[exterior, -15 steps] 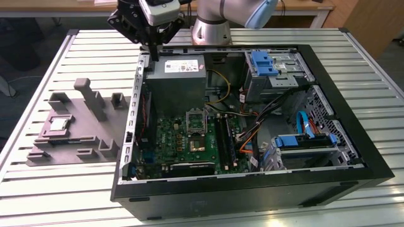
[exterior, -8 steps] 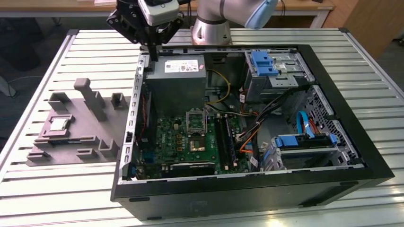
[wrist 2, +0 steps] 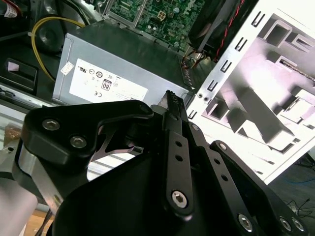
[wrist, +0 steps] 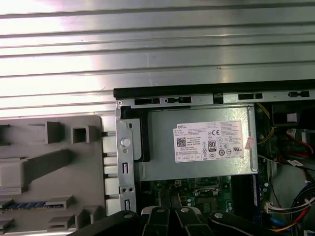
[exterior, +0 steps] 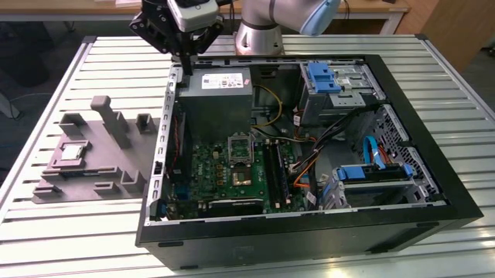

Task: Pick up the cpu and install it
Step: 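Reach for the cpu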

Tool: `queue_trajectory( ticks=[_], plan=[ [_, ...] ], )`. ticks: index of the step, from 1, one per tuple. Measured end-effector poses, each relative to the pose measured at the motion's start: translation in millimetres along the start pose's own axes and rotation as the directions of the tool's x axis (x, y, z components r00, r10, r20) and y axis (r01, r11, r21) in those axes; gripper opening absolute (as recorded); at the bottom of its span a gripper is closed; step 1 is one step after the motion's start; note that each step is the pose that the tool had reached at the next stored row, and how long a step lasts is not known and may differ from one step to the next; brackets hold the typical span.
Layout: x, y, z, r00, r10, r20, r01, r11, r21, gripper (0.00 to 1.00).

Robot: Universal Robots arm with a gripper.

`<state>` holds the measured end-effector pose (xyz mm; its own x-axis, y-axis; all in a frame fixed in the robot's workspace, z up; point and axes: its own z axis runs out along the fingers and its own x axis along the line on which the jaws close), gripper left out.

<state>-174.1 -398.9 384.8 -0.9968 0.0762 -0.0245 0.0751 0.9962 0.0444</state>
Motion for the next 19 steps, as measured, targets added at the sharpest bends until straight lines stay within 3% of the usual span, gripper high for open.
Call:
queue_trajectory(
  ticks=[19],
  plan=[
    [4.2, -0.3, 0.2, 1.0000, 0.000, 0.0000, 0.000, 1.0000, 0.0001, 0.11]
  ],
)
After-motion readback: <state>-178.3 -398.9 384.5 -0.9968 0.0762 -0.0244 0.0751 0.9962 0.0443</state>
